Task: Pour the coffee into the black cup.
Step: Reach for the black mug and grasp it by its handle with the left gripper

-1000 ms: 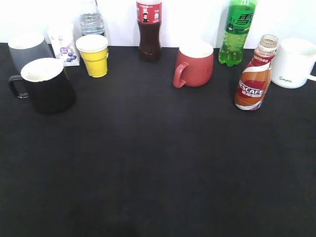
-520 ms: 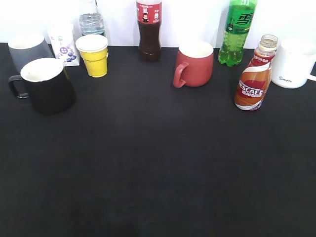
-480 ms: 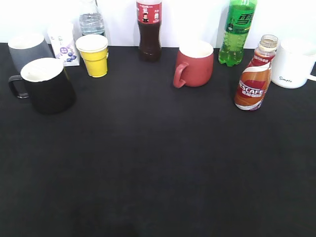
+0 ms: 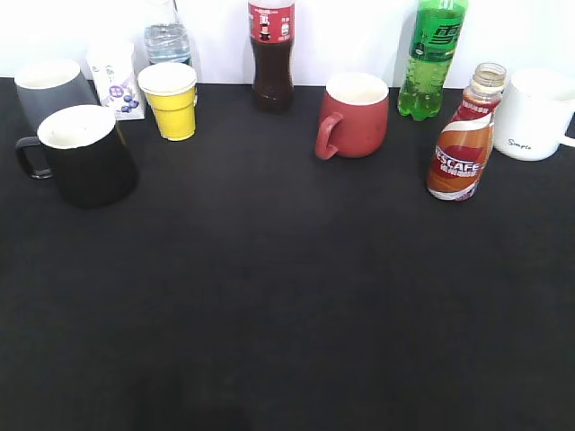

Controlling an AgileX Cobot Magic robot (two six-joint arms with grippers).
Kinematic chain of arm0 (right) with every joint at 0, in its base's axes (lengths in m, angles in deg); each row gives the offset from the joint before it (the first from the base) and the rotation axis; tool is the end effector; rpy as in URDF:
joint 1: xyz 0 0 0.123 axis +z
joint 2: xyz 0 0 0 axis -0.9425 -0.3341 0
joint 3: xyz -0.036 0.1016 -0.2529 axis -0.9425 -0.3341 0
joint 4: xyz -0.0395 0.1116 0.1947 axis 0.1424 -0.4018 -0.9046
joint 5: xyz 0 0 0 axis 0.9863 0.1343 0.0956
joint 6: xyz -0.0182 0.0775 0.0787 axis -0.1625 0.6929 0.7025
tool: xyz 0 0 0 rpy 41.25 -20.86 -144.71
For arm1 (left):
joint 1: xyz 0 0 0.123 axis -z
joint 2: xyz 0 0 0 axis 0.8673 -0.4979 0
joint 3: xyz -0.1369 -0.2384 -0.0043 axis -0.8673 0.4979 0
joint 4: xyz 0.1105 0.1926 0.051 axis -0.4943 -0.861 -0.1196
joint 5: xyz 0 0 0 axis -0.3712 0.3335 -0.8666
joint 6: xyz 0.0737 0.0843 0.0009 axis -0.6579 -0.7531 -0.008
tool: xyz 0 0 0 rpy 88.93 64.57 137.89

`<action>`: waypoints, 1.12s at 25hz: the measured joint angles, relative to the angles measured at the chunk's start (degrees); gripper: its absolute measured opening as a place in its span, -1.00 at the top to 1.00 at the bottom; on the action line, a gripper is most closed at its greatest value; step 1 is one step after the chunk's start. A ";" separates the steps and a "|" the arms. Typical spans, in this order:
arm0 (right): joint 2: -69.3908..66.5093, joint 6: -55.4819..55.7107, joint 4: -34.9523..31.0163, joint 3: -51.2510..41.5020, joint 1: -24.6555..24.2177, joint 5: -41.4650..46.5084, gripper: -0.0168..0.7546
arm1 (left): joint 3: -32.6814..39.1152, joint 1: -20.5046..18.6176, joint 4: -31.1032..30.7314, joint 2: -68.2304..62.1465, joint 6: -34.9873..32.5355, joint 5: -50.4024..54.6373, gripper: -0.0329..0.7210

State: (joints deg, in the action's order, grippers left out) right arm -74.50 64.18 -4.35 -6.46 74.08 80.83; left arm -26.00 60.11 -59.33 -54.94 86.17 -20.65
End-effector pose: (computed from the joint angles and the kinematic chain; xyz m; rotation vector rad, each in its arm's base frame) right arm 0.0019 -0.0144 0.2584 0.1536 2.0116 -0.0073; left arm 0.1660 0.0005 0.2549 -0.0367 1.8213 -0.0228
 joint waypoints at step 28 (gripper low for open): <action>0.00 0.00 0.00 0.00 0.00 0.00 -0.57 | -7.81 3.38 -2.63 -60.94 3.06 -55.34 -0.05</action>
State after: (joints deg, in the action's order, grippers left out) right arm -74.50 64.18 -4.35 -6.46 74.08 80.83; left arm -33.81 63.49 -61.96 -115.89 89.23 -75.99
